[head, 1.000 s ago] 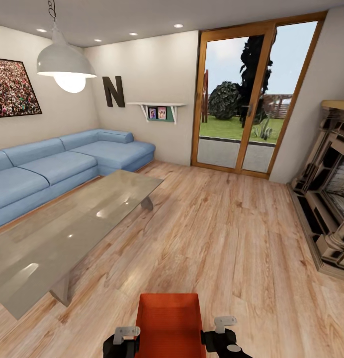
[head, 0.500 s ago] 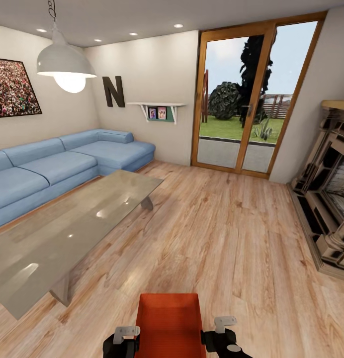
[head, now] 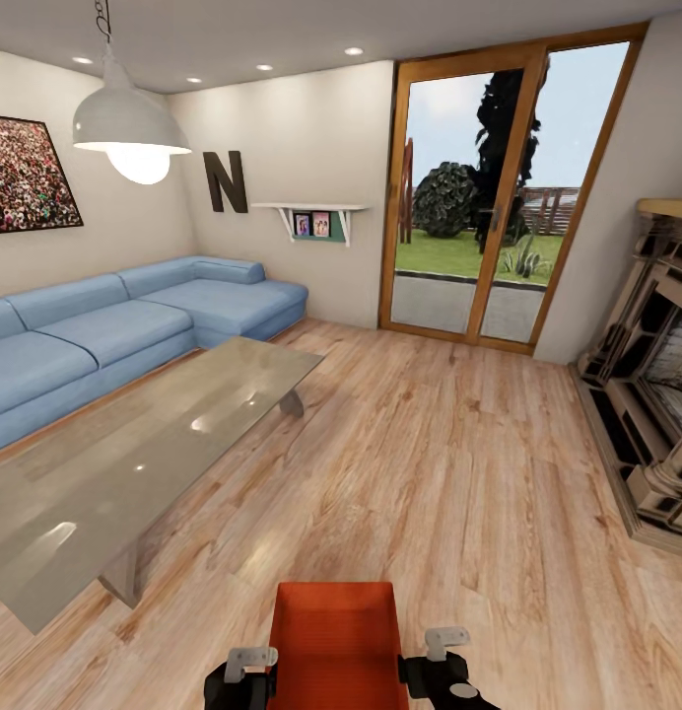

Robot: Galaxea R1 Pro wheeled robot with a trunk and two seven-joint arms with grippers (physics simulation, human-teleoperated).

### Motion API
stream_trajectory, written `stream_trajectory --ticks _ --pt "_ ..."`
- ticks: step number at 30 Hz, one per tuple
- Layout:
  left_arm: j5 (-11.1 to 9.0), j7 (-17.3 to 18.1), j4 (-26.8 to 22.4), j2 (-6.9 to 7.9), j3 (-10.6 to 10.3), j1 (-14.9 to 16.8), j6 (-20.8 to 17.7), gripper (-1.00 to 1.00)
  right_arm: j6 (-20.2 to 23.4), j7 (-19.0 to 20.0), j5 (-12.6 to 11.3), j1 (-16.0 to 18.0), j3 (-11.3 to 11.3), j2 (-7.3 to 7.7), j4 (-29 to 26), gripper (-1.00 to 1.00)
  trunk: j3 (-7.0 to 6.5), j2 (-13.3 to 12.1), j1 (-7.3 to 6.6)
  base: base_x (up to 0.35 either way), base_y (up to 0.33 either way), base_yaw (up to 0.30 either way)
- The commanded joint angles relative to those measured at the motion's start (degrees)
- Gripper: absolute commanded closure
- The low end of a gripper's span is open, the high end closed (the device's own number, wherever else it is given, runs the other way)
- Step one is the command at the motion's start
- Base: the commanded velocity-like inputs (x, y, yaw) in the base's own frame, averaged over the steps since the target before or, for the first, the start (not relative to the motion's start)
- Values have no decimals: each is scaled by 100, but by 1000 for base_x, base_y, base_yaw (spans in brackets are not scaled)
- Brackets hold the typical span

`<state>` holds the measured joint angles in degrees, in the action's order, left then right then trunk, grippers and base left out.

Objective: Move the two storage containers from the living room to the garage. In the garage, place one container on the floor and stack the other container on top of it (either order is fine).

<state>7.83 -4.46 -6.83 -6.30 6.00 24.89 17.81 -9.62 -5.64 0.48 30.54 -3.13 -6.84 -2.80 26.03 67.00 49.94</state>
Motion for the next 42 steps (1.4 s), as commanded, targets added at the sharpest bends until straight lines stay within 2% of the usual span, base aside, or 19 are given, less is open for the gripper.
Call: stream_trajectory --ticks 1,42 --pt "61 -20 6 -3 45 4 21 -100 -13 -32 5 4 -32 -1 7 -100 6 3 0 0 0 0" --pt "61 -20 6 6 42 4 29 -100 -13 -31 1 4 -38 -10 7 -100 6 3 0 0 0 0"
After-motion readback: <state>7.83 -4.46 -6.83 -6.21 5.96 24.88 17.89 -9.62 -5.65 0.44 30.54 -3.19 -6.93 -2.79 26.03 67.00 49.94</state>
